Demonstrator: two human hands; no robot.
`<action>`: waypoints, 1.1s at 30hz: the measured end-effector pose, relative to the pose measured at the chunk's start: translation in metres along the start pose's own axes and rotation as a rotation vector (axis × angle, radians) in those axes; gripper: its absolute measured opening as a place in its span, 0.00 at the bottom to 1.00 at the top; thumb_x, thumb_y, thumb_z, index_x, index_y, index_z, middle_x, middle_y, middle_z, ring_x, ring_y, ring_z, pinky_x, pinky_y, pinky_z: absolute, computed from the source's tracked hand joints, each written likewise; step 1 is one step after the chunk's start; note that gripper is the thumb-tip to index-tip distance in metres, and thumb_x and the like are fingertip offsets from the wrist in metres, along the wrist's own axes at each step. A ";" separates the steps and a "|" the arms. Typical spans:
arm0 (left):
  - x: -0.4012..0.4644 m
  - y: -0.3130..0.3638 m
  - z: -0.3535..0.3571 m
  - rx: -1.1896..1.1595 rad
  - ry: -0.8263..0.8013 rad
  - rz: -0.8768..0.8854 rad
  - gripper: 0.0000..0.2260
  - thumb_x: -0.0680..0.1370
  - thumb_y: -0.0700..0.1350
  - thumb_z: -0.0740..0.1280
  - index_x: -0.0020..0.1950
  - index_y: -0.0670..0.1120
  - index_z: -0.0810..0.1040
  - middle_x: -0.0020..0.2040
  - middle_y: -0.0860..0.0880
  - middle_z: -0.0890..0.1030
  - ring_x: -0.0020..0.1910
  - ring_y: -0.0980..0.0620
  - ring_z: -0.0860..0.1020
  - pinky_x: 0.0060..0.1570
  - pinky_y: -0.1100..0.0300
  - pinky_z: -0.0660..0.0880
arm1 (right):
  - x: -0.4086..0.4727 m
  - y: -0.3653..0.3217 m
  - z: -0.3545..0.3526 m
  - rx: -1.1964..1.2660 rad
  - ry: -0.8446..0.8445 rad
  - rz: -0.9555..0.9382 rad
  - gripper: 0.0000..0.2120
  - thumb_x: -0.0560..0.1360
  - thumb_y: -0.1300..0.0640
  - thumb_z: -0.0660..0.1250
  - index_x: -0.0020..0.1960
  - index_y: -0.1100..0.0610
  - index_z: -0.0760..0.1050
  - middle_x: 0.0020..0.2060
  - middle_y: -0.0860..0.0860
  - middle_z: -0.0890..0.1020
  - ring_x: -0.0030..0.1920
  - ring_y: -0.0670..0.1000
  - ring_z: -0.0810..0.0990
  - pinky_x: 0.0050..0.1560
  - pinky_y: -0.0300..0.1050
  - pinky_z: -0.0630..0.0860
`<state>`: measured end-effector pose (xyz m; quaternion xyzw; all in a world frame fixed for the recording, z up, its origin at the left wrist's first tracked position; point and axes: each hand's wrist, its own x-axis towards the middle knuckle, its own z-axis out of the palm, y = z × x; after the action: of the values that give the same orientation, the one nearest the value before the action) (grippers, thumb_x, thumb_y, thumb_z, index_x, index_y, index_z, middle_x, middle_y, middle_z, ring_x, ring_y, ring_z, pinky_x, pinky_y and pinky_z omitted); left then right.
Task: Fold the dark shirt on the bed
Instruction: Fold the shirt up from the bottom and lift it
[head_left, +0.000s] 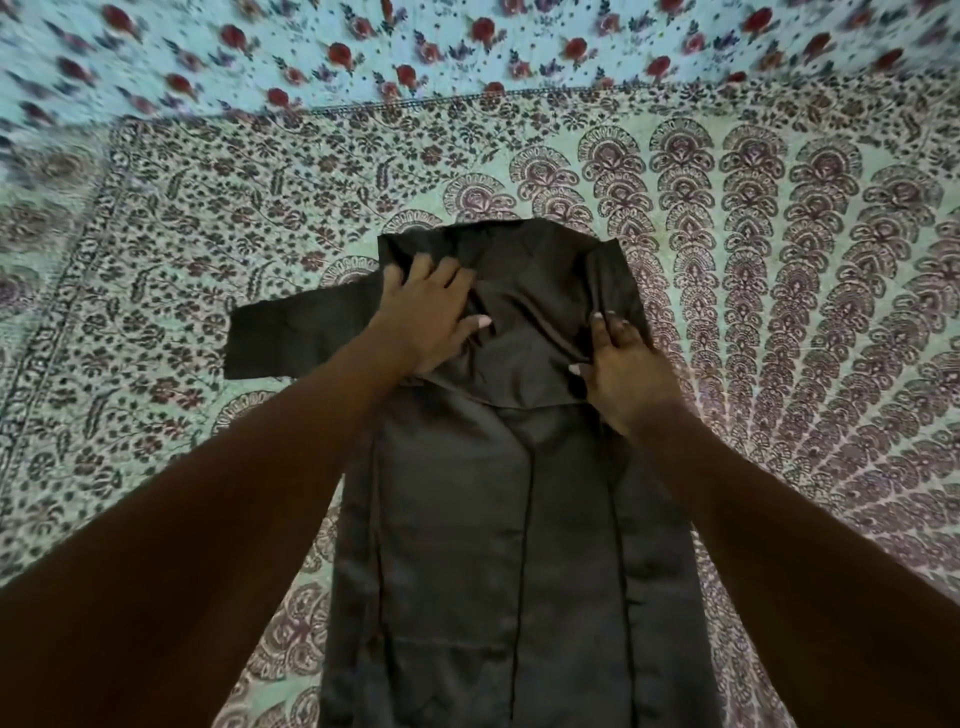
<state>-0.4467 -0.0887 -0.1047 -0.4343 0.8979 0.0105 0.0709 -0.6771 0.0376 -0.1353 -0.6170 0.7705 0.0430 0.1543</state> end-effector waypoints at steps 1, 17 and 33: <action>-0.001 -0.003 -0.002 0.001 0.017 -0.001 0.28 0.82 0.63 0.54 0.74 0.44 0.65 0.70 0.44 0.68 0.67 0.39 0.65 0.62 0.39 0.63 | 0.002 -0.005 -0.001 0.000 -0.008 0.028 0.35 0.82 0.44 0.58 0.82 0.59 0.50 0.80 0.58 0.56 0.79 0.60 0.57 0.73 0.61 0.64; 0.004 -0.041 0.028 -0.356 0.122 -0.319 0.26 0.83 0.63 0.51 0.73 0.47 0.64 0.71 0.45 0.69 0.71 0.42 0.65 0.68 0.35 0.59 | 0.005 -0.018 0.027 0.112 0.106 0.160 0.40 0.79 0.30 0.44 0.82 0.50 0.39 0.82 0.51 0.40 0.81 0.53 0.40 0.78 0.63 0.47; -0.056 -0.104 0.021 -0.195 0.083 -0.673 0.11 0.80 0.50 0.64 0.54 0.43 0.76 0.53 0.42 0.80 0.58 0.41 0.77 0.69 0.32 0.60 | 0.008 -0.020 0.037 0.057 0.167 0.160 0.38 0.80 0.32 0.46 0.82 0.52 0.44 0.82 0.55 0.46 0.81 0.57 0.46 0.76 0.67 0.52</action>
<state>-0.3283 -0.1079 -0.1133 -0.7107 0.7014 0.0545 -0.0081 -0.6526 0.0345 -0.1703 -0.5504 0.8283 -0.0184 0.1033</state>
